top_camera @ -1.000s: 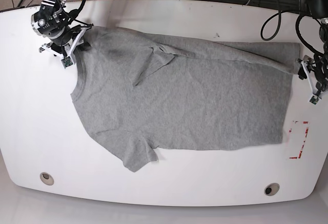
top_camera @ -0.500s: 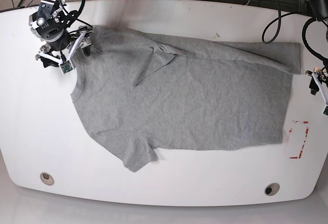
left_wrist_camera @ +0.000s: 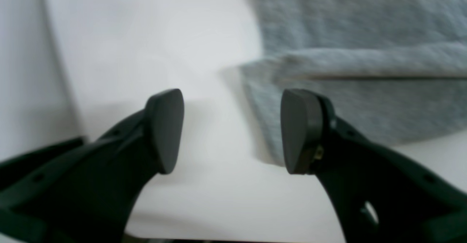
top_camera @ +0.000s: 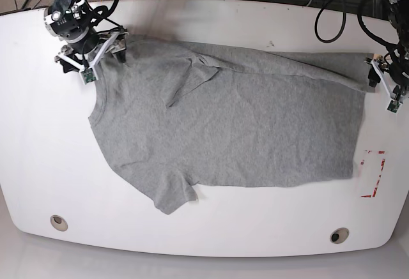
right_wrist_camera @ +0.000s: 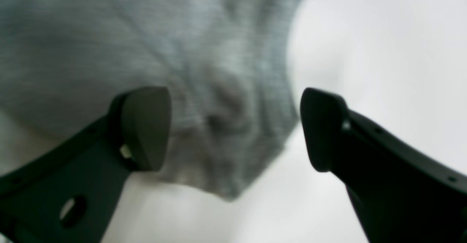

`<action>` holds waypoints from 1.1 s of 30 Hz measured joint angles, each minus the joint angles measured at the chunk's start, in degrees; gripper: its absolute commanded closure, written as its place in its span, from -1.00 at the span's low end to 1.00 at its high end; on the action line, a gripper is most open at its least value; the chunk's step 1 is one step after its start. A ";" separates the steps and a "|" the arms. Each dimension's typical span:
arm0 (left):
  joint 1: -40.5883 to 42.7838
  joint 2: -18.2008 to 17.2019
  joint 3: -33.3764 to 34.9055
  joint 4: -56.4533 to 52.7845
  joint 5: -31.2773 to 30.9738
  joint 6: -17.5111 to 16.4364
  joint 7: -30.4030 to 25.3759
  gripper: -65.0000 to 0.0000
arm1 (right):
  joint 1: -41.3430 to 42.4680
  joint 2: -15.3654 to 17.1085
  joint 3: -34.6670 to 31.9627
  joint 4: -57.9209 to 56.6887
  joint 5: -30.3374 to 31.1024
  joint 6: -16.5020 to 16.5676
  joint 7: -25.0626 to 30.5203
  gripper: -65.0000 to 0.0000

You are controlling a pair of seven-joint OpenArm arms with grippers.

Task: Layout the t-shirt on the table in an organized manner, then fold the t-shirt properly
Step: 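Move the right gripper over the shirt's sleeve near the collar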

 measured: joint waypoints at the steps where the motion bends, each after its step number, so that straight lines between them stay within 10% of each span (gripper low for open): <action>1: 0.37 0.39 -0.26 0.00 -0.02 0.00 0.00 -0.21 | -0.20 -0.11 -0.42 -0.02 0.44 0.00 -0.26 -0.61; 33: 2.45 1.57 -1.92 -0.11 0.39 0.04 -1.49 -0.21 | 20.48 -0.39 -15.47 -15.89 1.62 -0.17 -3.98 -0.61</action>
